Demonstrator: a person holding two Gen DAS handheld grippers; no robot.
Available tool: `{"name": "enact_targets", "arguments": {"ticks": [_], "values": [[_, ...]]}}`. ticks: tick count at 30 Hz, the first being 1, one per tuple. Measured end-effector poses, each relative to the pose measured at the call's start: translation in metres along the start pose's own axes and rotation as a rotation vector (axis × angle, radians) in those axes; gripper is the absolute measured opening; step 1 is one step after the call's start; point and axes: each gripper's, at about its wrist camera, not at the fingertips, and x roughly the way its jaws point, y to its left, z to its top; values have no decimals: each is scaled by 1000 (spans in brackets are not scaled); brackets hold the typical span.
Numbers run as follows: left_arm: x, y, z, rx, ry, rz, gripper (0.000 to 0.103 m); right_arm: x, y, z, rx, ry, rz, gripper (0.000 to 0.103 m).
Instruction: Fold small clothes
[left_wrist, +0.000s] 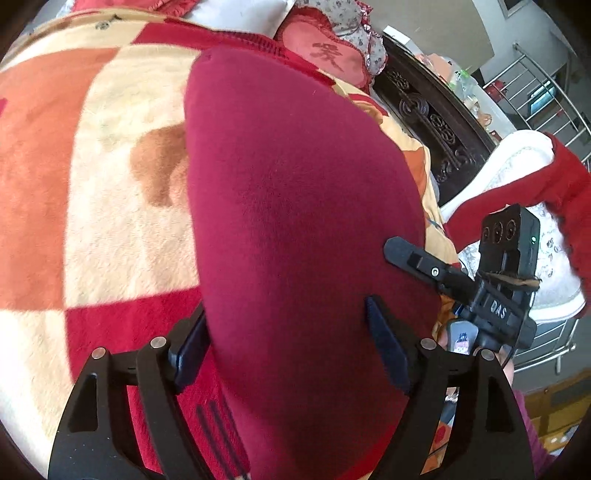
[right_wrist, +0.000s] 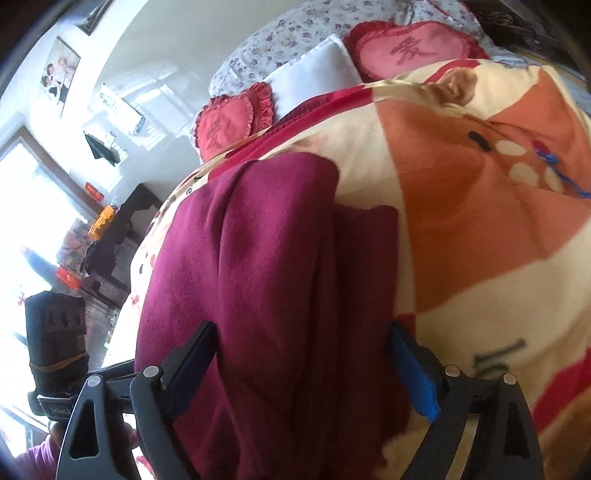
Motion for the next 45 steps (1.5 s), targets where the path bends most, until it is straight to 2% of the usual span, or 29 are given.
{"name": "enact_targets", "arguments": {"ticks": [3,5,6,8,11,17,22,26,29,31,33,35,39,41,43,45], "values": [[8,1,2,-15,7,-21,80,4,5,-2,-4,-13,-5,86],[6,-2,1,-4,-5,-13,79,1,10,-3,-24,-21,-18,74],[4,-6,0,9,-10,-5,74,-2,14,-2,-41,-22,-31,71],[-2,-11,-2,38,-20,10,69,-10,19,-1,-56,-27,-27,58],[-16,-19,-4,58,-28,10,64,-24,29,1,-60,-32,-6,50],[-61,-30,-25,96,-31,46,63,-44,65,-11,-54,-4,29,48],[-102,-18,-58,94,-12,91,63,-48,98,-41,-53,37,80,48],[-107,4,-86,51,24,138,63,-30,112,-73,-41,102,64,50],[-93,29,-102,-31,77,168,66,-9,110,-93,-58,167,-25,56],[-97,38,-107,-74,56,151,69,-17,111,-95,-69,153,-27,58],[-106,36,-108,-64,27,168,70,-33,116,-93,-83,120,-44,58],[-114,32,-108,-40,8,214,71,-52,126,-88,-136,74,-76,58],[-126,19,-111,21,-57,322,71,-73,160,-89,-269,43,-43,57],[-131,19,-113,38,-84,350,71,-74,175,-98,-326,47,-23,50],[-134,18,-115,44,-104,368,71,-69,186,-108,-367,70,-12,49],[-137,17,-119,44,-119,392,71,-59,190,-120,-412,93,-49,48]]}}
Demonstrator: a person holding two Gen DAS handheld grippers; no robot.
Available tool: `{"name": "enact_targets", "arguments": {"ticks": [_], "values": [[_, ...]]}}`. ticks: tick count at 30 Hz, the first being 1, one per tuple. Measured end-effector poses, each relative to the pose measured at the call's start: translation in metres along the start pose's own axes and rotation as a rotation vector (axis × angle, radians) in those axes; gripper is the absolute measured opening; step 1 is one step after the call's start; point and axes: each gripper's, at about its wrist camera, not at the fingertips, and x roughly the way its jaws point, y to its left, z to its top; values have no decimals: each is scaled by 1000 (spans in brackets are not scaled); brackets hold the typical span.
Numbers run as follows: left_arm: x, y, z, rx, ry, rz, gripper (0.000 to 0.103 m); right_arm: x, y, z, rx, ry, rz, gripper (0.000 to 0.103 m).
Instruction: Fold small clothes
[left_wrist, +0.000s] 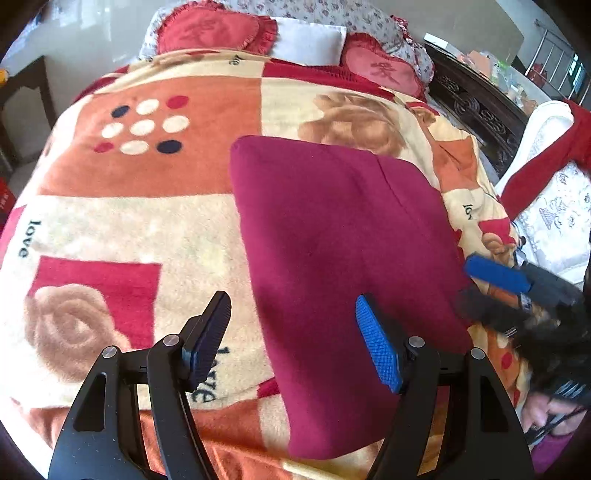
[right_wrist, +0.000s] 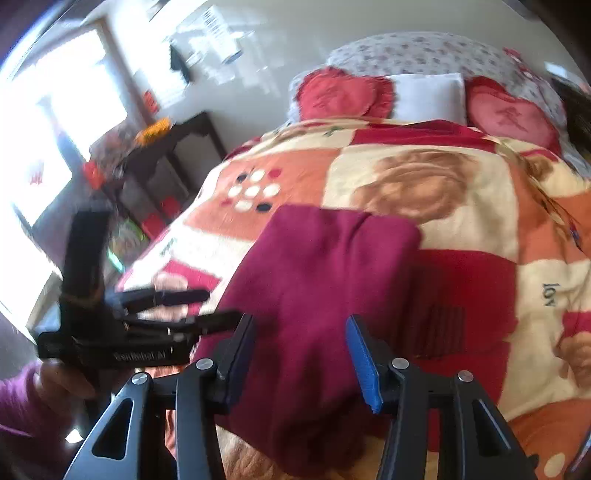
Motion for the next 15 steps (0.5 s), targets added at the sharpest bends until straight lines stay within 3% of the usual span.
{"name": "enact_targets", "arguments": {"ticks": [5,7,11,15], "values": [[-11,-1,-6,14,-45,60,71,30,-1,-22,-45,91,-169,46],[-15,-1,-8,17,-59,73,71,36,-1,-30,-64,91,-199,46],[-25,-1,-10,17,-91,79,71,28,5,-36,-80,79,-225,46],[-35,-6,-12,27,-113,84,71,3,5,-29,-4,18,-184,46]]}}
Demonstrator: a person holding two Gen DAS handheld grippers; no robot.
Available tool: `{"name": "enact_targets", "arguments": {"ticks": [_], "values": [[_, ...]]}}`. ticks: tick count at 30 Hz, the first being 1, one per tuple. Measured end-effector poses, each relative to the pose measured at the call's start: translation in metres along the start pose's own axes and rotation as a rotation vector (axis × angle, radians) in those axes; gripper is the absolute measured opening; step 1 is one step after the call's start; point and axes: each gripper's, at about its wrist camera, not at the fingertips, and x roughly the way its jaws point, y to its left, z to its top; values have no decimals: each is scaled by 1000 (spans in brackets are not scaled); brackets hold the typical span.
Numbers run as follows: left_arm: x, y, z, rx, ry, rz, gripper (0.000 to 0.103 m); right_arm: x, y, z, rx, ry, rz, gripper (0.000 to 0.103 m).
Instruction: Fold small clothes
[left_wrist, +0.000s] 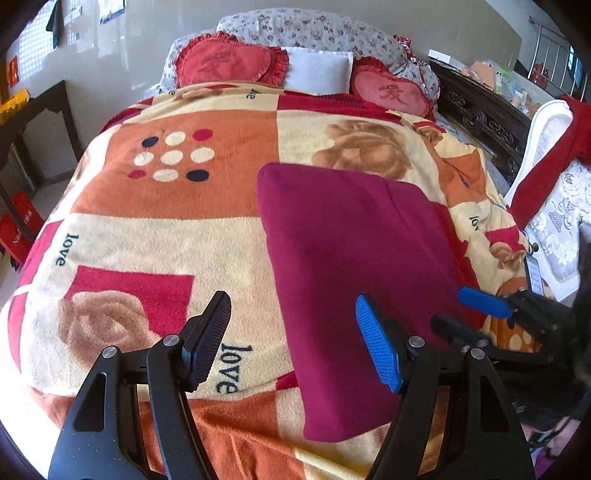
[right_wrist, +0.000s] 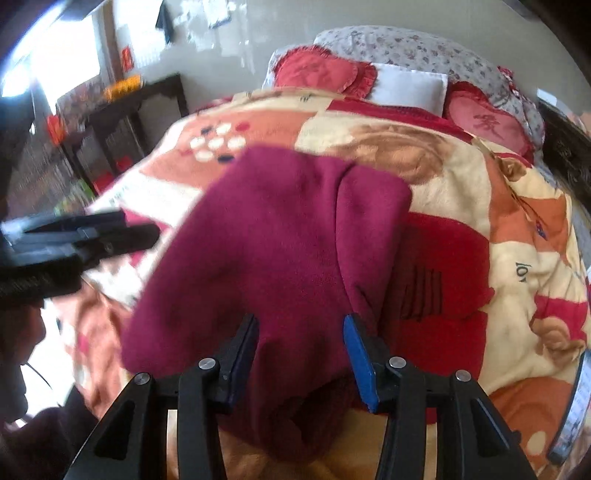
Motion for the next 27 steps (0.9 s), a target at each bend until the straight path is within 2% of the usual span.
{"name": "enact_targets", "arguments": {"ticks": [6,8,9,14,27], "values": [[-13,-6,-1,-6,-31,-3,71,-27,6,12,38,-66,-48,55],[-16,-8,-2,-3,-40,-2,71,-32,6,13,59,-89,-63,76],[-18,-9,-2,-1,-43,0,71,-34,7,13,68,-96,-69,78],[-23,-12,-2,6,-57,16,71,-37,10,17,91,-106,-100,78],[-27,-12,-2,-10,-68,33,71,-35,10,18,140,-99,-106,78]]}}
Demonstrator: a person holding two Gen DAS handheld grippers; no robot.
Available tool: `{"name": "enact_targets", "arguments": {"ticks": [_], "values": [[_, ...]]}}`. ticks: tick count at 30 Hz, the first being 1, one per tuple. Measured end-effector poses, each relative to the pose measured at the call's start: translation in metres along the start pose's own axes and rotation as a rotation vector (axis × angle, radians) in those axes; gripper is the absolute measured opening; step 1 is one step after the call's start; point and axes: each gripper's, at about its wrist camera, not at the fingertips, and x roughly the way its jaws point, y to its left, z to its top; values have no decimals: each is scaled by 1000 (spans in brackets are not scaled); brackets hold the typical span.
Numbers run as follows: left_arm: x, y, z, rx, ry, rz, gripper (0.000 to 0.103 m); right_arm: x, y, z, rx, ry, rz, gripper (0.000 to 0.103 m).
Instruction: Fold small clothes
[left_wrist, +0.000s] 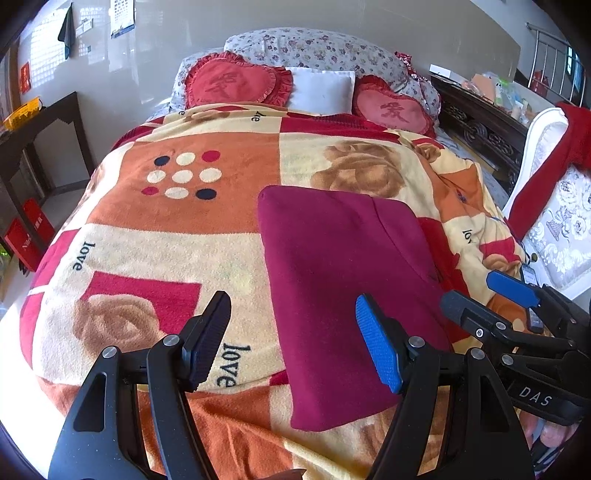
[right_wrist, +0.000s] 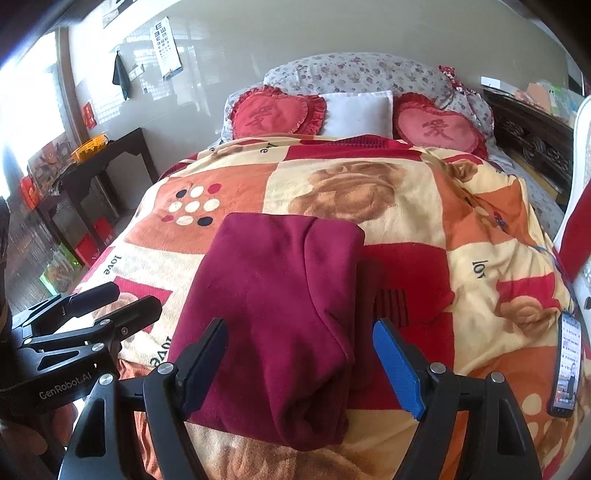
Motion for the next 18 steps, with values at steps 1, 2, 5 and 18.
{"name": "enact_targets", "arguments": {"ticks": [1,2,5,18], "values": [[0,0,0,0,-2,1,71,0,0,0,1,2,-1,78],[0,0,0,0,-2,2,71,1,0,0,2,3,0,78],[1,0,1,-1,-3,2,71,2,0,0,3,7,2,78],[4,1,2,0,0,9,71,11,2,-1,2,32,9,79]]}}
